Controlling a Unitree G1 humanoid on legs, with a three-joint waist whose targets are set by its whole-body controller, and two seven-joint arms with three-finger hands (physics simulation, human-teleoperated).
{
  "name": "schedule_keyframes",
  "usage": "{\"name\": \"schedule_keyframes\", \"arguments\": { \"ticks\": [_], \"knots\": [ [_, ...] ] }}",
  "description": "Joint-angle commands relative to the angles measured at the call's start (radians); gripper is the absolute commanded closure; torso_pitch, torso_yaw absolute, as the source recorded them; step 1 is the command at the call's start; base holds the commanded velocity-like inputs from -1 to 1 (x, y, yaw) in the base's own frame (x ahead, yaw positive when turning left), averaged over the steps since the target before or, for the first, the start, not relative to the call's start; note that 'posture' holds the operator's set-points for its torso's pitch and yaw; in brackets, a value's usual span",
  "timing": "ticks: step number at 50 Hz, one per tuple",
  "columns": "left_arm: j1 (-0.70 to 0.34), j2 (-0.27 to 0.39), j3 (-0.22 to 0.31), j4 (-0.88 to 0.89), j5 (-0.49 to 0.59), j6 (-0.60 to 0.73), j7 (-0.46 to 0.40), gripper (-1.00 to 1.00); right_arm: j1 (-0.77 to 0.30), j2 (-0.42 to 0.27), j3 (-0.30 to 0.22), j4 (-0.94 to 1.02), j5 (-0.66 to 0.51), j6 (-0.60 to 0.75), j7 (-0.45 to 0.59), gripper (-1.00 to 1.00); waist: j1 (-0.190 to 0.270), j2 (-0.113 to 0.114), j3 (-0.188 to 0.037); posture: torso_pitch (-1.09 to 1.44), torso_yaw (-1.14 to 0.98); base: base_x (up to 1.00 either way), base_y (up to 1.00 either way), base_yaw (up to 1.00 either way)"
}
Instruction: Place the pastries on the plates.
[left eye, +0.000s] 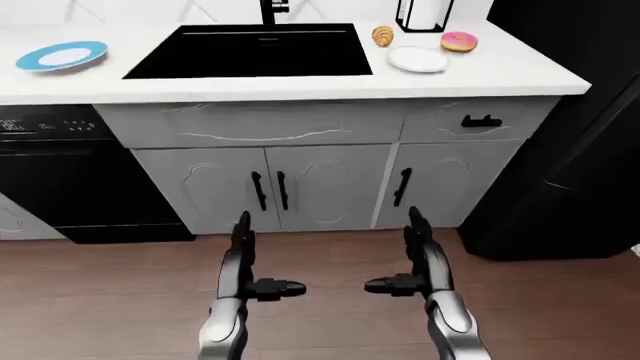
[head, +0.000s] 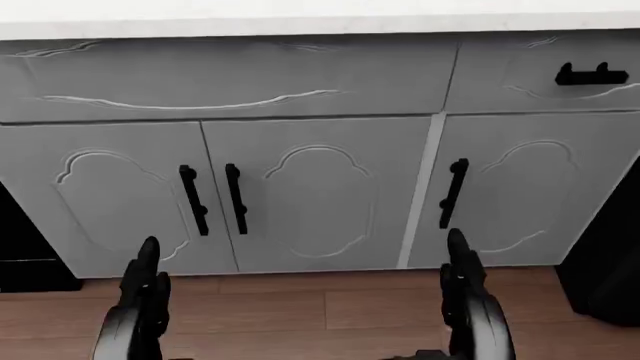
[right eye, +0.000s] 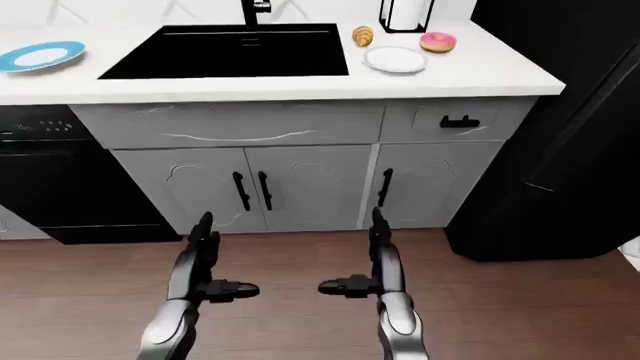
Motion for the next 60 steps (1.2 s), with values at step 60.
{"name": "schedule_keyframes", "arguments": {
  "ticks": [60],
  "knots": [
    [-0.967,0.294,0.129,-0.499,-0.165,1.191,-0.003,-1.0,-0.704,-0.479,-0.38,-0.673,0.622,1.103,-0.229,-1.0,0.034,-0.003,-0.051,0.0,0.0,0.33,-0.31,0.0]
  ]
}}
